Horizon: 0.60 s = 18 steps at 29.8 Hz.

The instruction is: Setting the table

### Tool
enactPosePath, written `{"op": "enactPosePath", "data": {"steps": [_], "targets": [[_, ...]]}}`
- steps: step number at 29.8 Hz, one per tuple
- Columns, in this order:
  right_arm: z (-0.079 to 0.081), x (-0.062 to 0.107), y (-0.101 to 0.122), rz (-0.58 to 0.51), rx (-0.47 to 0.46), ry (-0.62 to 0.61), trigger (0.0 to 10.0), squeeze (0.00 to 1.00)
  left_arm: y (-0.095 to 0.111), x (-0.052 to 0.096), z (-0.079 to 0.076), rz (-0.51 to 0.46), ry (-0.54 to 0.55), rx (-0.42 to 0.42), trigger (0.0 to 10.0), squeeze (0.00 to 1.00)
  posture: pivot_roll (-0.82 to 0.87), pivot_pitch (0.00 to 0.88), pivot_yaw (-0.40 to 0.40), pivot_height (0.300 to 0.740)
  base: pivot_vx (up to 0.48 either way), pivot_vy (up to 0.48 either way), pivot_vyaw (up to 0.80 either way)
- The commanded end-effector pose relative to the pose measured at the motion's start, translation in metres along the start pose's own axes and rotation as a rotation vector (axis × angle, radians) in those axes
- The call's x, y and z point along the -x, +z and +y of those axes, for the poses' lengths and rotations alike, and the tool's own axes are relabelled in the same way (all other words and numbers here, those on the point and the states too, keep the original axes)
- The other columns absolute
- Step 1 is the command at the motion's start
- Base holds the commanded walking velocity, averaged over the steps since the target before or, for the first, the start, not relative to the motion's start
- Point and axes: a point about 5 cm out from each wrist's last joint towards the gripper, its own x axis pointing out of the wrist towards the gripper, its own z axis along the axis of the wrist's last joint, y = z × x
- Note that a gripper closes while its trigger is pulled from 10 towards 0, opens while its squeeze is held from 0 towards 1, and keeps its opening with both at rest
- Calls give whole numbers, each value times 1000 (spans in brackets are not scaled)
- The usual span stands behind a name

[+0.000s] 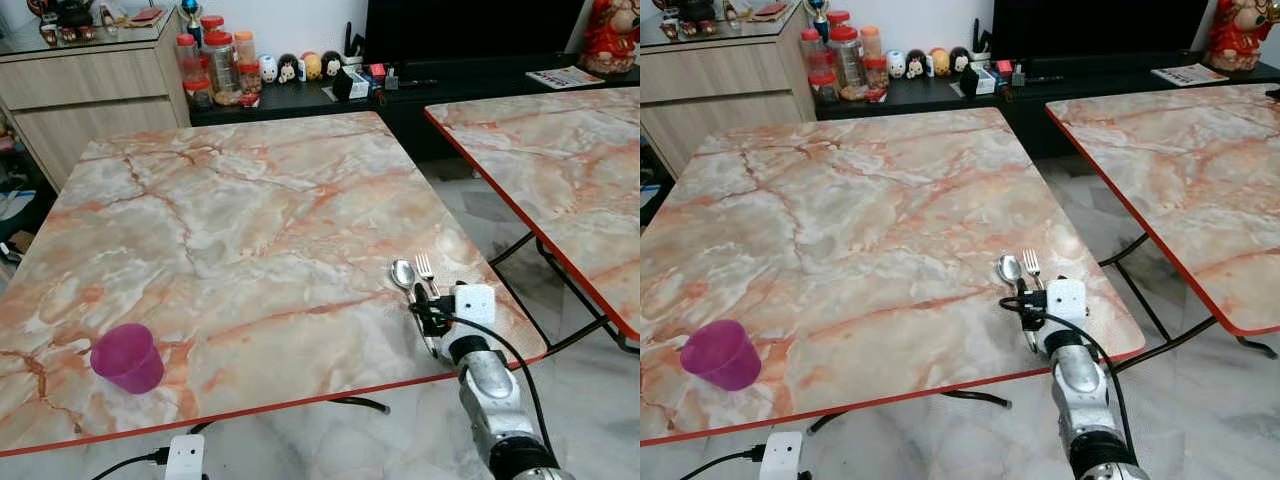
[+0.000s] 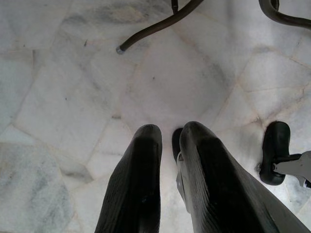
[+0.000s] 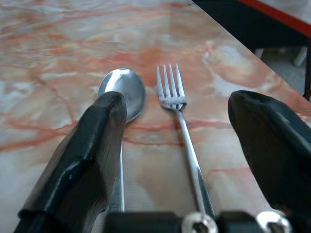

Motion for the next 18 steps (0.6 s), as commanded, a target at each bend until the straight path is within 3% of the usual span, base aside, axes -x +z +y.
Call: {"op": "enactPosePath", "data": {"steps": [1, 6, 18], "targets": [[0, -5, 7, -10, -15, 23, 10000, 0, -2, 0, 2, 7, 5, 1, 10000, 0, -39, 0, 5, 740, 0, 0, 0], [13, -10, 16, -25, -62, 147, 10000, 0, -1, 0, 2, 7, 5, 4, 10000, 0, -36, 0, 4, 740, 0, 0, 0], [18, -13, 13, 36, -27, 209, 10000, 0, 1, 0, 2, 2, 3, 8, 10000, 0, -32, 0, 5, 740, 0, 0, 0]]}}
